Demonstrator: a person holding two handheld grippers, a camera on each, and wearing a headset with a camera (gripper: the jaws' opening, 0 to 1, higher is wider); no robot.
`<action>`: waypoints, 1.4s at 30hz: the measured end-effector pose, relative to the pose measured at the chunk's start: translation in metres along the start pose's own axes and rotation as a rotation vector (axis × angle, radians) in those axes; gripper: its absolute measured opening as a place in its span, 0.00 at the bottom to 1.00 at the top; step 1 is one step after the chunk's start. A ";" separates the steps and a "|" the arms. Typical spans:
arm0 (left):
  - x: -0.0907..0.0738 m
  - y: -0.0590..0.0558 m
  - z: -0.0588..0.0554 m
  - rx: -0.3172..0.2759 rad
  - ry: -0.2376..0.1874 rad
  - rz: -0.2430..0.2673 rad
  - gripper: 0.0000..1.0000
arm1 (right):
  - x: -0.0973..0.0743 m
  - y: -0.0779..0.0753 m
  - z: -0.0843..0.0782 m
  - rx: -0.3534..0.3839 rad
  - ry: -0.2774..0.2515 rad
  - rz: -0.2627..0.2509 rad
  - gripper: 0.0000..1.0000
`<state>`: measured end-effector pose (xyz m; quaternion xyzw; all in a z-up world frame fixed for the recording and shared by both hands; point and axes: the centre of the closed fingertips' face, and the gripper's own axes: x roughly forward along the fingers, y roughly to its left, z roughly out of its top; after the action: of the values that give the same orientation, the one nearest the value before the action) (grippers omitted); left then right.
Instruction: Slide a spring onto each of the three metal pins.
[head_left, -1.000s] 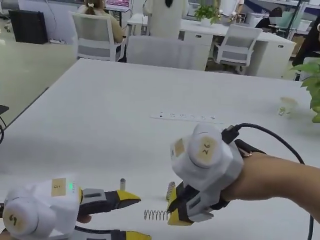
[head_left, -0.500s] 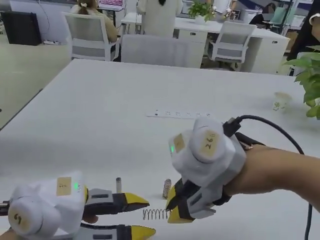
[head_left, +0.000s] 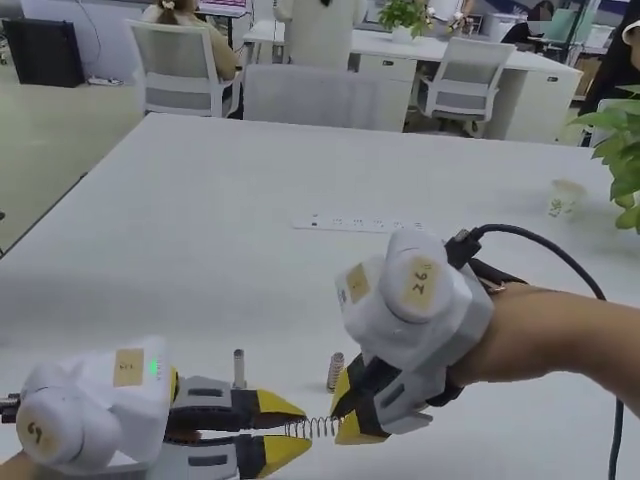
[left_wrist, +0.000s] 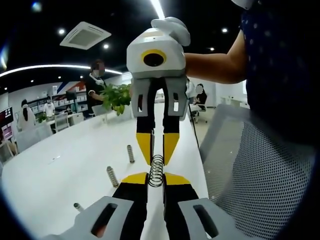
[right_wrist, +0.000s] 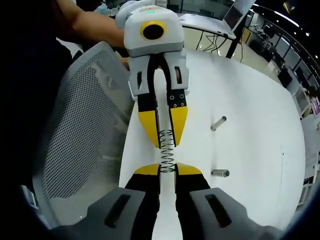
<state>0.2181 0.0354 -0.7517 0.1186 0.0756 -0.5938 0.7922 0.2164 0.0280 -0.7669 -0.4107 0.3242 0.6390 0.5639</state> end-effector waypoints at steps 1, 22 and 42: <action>0.000 0.000 0.000 0.001 0.000 -0.001 0.03 | 0.000 0.000 0.000 0.000 0.000 0.000 0.08; 0.000 -0.005 0.008 0.017 -0.015 -0.016 0.02 | 0.007 0.003 -0.008 0.032 -0.003 0.014 0.11; 0.001 -0.002 0.004 0.013 -0.005 -0.016 0.03 | -0.004 0.000 0.004 0.030 -0.040 -0.007 0.09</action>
<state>0.2163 0.0325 -0.7482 0.1218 0.0708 -0.6009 0.7868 0.2157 0.0300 -0.7613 -0.3903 0.3209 0.6401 0.5787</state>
